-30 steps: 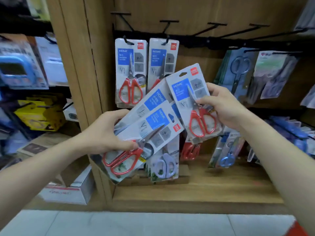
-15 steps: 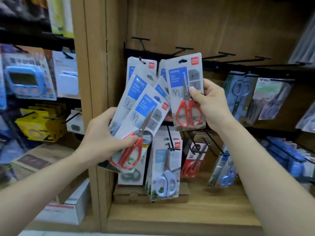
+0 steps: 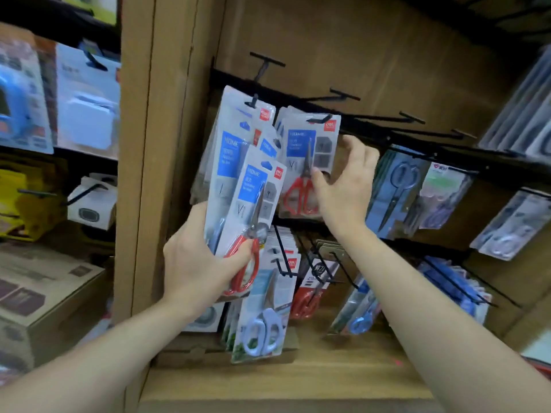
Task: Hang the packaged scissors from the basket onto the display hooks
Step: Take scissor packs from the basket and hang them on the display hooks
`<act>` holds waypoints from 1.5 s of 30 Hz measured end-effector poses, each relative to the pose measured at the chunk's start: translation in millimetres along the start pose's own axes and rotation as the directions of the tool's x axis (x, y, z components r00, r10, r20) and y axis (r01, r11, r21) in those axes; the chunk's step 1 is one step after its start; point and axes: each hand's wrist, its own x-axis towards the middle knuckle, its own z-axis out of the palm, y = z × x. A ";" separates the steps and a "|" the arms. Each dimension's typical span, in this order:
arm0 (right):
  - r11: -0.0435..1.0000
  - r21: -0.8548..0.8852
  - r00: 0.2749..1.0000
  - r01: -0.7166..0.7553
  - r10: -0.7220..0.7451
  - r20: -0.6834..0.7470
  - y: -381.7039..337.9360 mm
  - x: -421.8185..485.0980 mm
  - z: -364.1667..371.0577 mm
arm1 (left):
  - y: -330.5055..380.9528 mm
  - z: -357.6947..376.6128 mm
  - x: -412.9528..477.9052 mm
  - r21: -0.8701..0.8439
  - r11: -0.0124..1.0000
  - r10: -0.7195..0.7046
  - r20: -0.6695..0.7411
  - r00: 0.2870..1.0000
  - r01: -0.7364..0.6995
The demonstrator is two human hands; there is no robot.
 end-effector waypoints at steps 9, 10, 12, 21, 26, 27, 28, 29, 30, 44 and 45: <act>0.775 -0.366 0.812 0.515 -0.304 0.498 14.0 7.6 24.7 | -9.3 17.1 4.7 -0.026 0.999 0.021 -0.047 0.999 -0.022; 0.763 -0.389 0.801 0.516 -0.269 0.534 16.7 12.1 25.8 | -9.9 17.3 4.3 -0.017 0.999 0.031 -0.049 0.998 -0.032; 0.740 -0.421 0.781 0.525 -0.223 0.583 22.8 22.4 28.0 | -9.9 17.1 3.1 0.004 0.999 0.053 -0.050 0.997 -0.053; 0.646 -0.450 0.665 0.617 -0.122 0.737 42.5 70.5 45.9 | -4.5 20.2 7.0 0.078 0.993 0.088 -0.039 0.995 -0.084; 0.888 -0.286 0.689 0.359 -0.046 0.724 46.5 63.1 39.1 | 6.8 20.6 9.1 0.020 1.000 0.019 -0.020 1.000 -0.019; 0.964 -0.161 0.724 0.210 -0.042 0.688 45.6 55.5 35.1 | 9.7 20.6 9.1 0.000 1.000 0.002 -0.025 1.000 -0.002; 0.999 0.002 0.766 0.033 -0.026 0.643 43.0 46.6 29.9 | 11.6 20.6 9.5 -0.014 1.000 -0.015 -0.025 1.000 0.014; 0.976 0.163 0.799 -0.144 0.017 0.601 38.9 36.3 23.6 | 13.2 21.5 9.7 -0.027 0.999 -0.034 -0.019 0.999 0.034; 0.910 0.288 0.804 -0.299 0.078 0.589 33.3 24.4 17.2 | 14.7 23.1 9.0 -0.046 0.997 -0.055 -0.016 0.998 0.055; 0.359 0.552 0.645 -0.752 0.231 0.729 5.5 -42.2 19.8 | 27.3 42.5 5.7 -0.158 0.977 -0.146 -0.019 0.989 0.141; 0.324 0.570 0.648 -0.755 0.234 0.725 7.9 -43.7 20.3 | 27.9 42.7 6.0 -0.152 0.979 -0.141 -0.010 0.990 0.138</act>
